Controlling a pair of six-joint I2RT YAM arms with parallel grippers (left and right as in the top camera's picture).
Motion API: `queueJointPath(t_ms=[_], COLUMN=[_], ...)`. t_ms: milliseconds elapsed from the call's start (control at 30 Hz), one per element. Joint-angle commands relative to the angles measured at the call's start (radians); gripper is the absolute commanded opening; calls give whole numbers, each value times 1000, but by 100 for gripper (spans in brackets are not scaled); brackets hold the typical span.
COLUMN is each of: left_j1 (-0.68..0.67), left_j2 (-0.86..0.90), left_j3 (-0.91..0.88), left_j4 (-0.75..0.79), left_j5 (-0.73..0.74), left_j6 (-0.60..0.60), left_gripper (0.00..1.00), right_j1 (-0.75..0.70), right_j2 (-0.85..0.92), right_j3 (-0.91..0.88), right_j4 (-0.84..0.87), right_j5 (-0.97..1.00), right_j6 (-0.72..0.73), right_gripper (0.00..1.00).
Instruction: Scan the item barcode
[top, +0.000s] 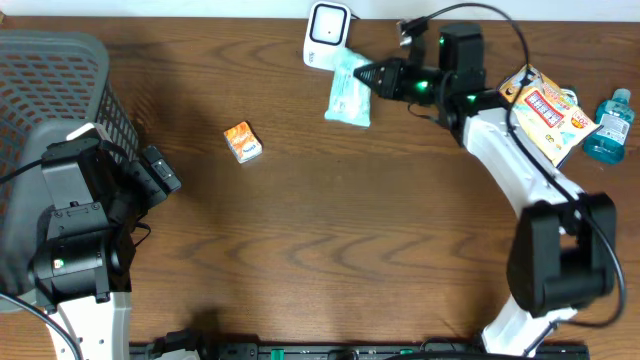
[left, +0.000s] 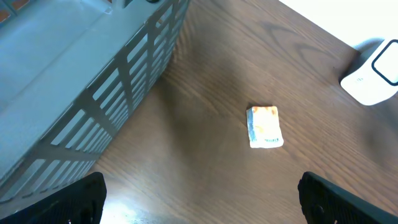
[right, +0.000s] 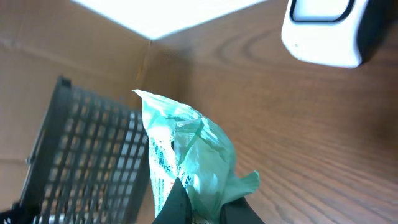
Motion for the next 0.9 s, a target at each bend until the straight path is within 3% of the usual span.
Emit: queueJointPath(t_ms=[0, 333, 500, 667, 867], left_j1=[6, 6, 6, 6, 6], left_j2=[2, 2, 2, 2, 2], left_j3=[5, 5, 5, 5, 5], left_j4=[0, 0, 0, 0, 0], left_j5=[-12, -12, -12, -12, -12], left_j6=[-9, -9, -9, -9, -9], left_gripper=[98, 98, 98, 98, 98], right_j1=[8, 41, 49, 61, 87], right_j2=[-83, -90, -90, -90, -90], right_j3=[16, 15, 15, 15, 15], right_j4=[-48, -356, -361, -357, -378], right_j5=[80, 166, 164, 149, 131], right_j6=[30, 31, 25, -84, -54], right_gripper=[1, 1, 1, 1, 1])
